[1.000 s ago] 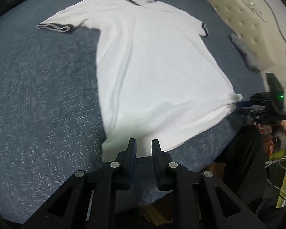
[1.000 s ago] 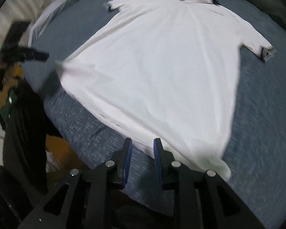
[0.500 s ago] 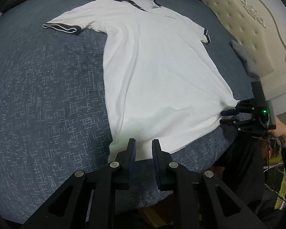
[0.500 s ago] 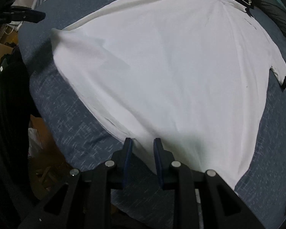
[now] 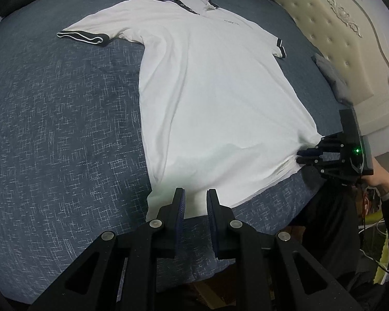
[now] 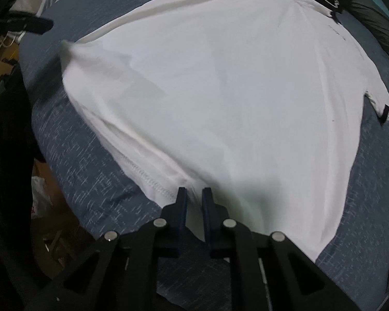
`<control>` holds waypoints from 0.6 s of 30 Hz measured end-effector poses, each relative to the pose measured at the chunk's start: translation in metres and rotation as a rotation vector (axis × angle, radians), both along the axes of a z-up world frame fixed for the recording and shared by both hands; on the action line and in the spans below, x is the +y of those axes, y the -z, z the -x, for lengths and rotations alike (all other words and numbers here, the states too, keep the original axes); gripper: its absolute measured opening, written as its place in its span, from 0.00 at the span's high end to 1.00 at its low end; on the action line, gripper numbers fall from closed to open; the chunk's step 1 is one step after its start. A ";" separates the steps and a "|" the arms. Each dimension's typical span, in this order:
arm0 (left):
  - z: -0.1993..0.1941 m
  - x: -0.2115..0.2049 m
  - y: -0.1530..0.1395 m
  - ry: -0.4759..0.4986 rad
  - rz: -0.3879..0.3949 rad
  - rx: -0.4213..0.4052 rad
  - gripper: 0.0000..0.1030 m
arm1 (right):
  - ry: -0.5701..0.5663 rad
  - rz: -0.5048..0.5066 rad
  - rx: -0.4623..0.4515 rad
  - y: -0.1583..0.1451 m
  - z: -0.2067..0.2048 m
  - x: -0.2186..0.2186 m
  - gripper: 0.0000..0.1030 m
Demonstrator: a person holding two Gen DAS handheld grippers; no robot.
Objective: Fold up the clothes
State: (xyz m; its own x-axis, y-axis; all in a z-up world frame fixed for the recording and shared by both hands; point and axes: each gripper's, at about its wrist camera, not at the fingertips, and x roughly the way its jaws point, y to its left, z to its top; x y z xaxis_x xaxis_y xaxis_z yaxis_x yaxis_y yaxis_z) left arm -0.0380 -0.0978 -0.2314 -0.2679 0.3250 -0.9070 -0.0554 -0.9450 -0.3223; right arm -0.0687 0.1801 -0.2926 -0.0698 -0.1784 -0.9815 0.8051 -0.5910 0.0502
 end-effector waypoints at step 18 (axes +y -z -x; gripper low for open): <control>-0.002 -0.003 -0.003 -0.005 0.000 0.002 0.82 | -0.013 0.037 -0.042 -0.003 0.006 0.006 0.98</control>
